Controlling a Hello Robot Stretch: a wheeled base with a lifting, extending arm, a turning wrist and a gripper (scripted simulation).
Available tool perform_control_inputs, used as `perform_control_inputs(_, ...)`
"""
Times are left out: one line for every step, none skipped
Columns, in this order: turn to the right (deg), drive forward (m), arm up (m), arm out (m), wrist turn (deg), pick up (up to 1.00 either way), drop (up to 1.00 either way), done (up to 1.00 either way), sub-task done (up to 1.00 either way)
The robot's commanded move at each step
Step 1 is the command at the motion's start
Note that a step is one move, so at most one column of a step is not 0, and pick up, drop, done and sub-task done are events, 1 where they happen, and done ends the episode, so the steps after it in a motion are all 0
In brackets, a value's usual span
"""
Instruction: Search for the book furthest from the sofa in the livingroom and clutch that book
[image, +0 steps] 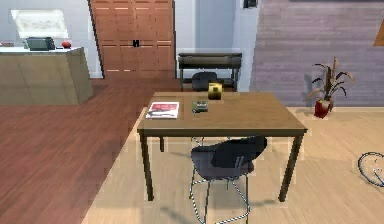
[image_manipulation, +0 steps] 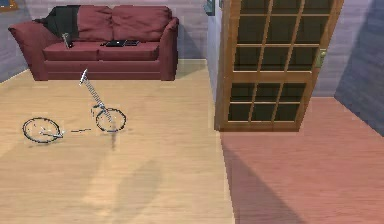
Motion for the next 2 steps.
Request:
perform_control_inputs(0.0, 0.10, 0.00, 0.00, 0.0, 0.00, 0.00, 0.00, 0.00)
perform_control_inputs(-39.0, 0.00, 0.00, 0.00, 0.0, 0.00, 0.00, 0.00, 0.00)
